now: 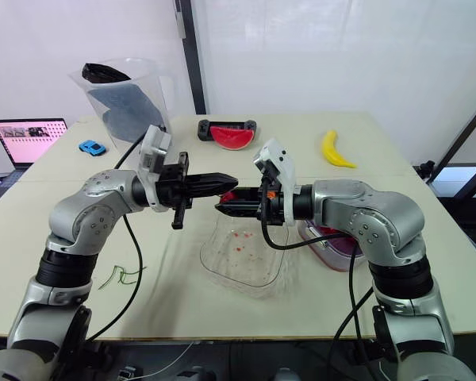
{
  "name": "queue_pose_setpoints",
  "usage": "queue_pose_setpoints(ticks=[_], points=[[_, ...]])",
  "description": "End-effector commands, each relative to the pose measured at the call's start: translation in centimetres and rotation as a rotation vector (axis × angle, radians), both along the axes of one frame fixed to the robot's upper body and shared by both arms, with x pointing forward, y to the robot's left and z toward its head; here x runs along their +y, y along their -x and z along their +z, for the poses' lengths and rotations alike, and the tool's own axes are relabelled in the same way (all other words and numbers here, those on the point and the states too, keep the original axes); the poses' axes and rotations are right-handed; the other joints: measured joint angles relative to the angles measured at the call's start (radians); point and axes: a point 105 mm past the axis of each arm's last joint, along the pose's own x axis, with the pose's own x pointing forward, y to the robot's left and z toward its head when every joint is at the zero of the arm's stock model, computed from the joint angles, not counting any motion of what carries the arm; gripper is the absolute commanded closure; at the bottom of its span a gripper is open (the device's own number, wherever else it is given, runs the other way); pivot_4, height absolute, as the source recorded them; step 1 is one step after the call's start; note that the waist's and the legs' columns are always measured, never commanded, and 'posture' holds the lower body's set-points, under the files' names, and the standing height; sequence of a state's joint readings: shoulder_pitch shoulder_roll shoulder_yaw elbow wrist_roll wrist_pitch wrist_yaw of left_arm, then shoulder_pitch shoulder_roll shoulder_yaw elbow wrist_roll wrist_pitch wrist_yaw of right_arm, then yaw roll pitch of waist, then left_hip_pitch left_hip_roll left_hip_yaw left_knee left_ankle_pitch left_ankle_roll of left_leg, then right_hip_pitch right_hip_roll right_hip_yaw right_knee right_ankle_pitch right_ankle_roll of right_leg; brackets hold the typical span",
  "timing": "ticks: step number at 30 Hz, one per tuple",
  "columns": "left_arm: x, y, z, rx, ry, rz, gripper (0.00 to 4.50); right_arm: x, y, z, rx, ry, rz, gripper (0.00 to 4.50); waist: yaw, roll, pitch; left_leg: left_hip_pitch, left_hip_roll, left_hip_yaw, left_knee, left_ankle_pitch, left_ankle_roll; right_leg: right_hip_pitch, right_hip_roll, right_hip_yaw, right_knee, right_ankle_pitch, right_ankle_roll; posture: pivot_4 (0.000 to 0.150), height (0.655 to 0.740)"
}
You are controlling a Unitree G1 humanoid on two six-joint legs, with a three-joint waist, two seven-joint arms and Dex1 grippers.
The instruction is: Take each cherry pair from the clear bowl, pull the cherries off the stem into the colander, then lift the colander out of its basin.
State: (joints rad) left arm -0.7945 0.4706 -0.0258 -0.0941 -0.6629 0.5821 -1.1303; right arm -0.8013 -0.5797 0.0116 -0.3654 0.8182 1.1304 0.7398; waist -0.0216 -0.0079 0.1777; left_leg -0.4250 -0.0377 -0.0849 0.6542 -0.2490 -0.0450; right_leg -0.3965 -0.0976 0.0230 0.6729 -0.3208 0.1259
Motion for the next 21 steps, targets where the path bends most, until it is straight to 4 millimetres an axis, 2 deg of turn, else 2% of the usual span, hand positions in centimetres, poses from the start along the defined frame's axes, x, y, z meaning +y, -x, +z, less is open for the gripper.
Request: queue_pose_setpoints(ticks=[1, 5, 10, 13, 17, 19, 21], points=[[0.2, 0.3, 0.9, -0.054, 0.006, 0.005, 4.5, 0.0, 0.6, 0.7, -0.036, -0.004, 0.027, 3.42, 0.0, 0.0, 0.0, 0.0, 0.0, 0.0, 0.0, 0.0, 0.0, 0.0, 0.0, 0.0, 0.0, 0.0, 0.0, 0.15, 0.74], [0.4, 0.1, 1.0, -0.06, 0.013, 0.02, 4.5, -0.9, 0.3, -0.4, -0.01, 0.035, 0.001, 3.42, 0.0, 0.0, 0.0, 0.0, 0.0, 0.0, 0.0, 0.0, 0.0, 0.0, 0.0, 0.0, 0.0, 0.0, 0.0, 0.15, 0.74], [0.5, -0.1, 1.1, -0.066, 0.018, 0.038, 4.5, -4.1, -0.6, -3.0, 0.045, 0.147, -0.11, 3.42, 0.004, 0.0, 0.0, 0.0, 0.0, 0.0, 0.0, 0.0, 0.0, 0.0, 0.0, 0.0, 0.0, 0.0, 0.0, 0.15, 0.74], [0.6, 0.0, 1.2, -0.068, 0.022, 0.04, 4.5, -5.8, -0.8, -2.3, 0.035, 0.162, -0.156, 3.42, 0.003, 0.0, 0.0, 0.0, 0.0, 0.001, 0.0, 0.0, 0.001, 0.001, 0.0, 0.0, -0.001, 0.0, 0.0, 0.15, 0.74], [0.9, 0.0, 1.1, -0.06, 0.034, 0.059, 4.5, -10.3, -1.3, 0.3, -0.031, 0.229, -0.29, 3.42, 0.003, 0.0, 0.0, 0.0, 0.0, 0.001, -0.001, 0.0, 0.001, 0.0, 0.0, 0.0, 0.0, 0.0, 0.0, 0.15, 0.74], [1.0, 0.0, 0.9, -0.054, 0.035, 0.067, 4.5, -13.1, -1.9, 0.4, -0.069, 0.351, -0.377, 3.42, 0.005, 0.0, 0.0, 0.0, 0.0, 0.001, -0.001, -0.001, 0.001, 0.0, 0.0, 0.0, -0.001, 0.0, 0.0, 0.15, 0.74], [1.2, 0.0, 0.7, -0.05, 0.036, 0.077, 4.5, -15.7, -2.5, -0.4, -0.094, 0.499, -0.45, 3.42, 0.004, 0.0, 0.0, 0.0, 0.0, 0.001, -0.001, -0.001, 0.001, 0.001, 0.0, 0.0, -0.002, 0.0, 0.0, 0.15, 0.74]])
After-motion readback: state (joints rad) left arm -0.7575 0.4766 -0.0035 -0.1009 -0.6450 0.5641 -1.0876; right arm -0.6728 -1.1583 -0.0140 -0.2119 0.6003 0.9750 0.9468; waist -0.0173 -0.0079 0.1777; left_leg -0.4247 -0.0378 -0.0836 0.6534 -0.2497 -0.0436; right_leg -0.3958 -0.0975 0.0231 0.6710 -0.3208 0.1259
